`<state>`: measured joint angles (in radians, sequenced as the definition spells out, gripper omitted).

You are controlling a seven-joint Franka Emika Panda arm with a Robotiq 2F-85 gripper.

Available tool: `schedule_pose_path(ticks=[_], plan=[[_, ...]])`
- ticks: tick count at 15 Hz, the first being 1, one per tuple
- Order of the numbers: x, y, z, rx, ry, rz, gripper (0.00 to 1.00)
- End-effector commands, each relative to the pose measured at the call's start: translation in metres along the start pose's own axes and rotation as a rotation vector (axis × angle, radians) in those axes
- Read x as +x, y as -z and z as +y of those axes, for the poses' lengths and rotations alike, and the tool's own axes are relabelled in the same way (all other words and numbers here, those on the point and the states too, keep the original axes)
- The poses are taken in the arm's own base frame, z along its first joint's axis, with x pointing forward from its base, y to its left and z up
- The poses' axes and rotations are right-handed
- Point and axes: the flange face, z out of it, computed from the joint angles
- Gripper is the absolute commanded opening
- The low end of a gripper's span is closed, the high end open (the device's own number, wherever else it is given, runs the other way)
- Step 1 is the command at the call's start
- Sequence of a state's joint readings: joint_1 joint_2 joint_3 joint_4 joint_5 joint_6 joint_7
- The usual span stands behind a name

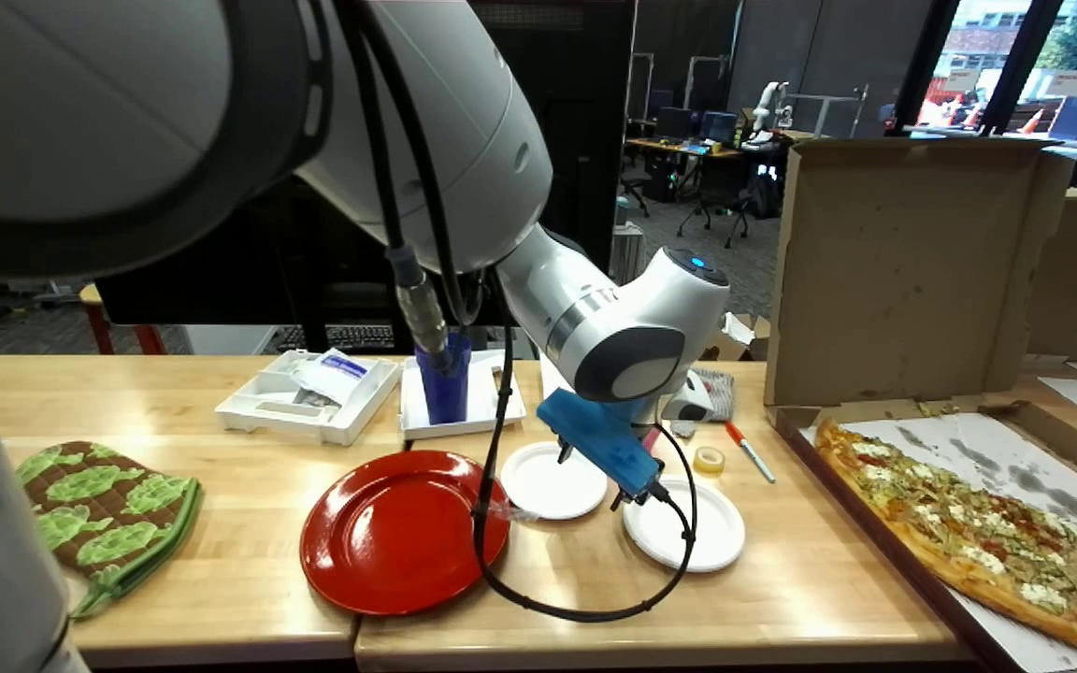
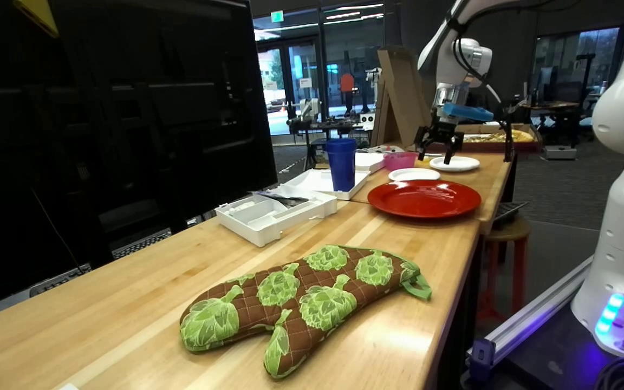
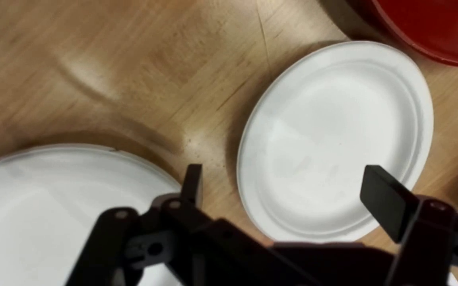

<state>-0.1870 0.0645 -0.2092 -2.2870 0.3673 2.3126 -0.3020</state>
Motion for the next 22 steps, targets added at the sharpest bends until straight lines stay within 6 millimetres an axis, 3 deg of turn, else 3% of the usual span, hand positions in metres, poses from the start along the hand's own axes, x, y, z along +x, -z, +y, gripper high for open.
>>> schedule_pose_path(ticks=[1, 6, 14, 22], plan=[[0.002, -0.007, 0.008, 0.077, -0.030, -0.016, 1.00], [0.002, -0.020, 0.020, 0.214, -0.067, -0.062, 1.00], [0.002, -0.020, 0.045, 0.280, -0.107, -0.068, 1.00], [0.005, -0.021, 0.042, 0.310, -0.096, -0.089, 1.00]])
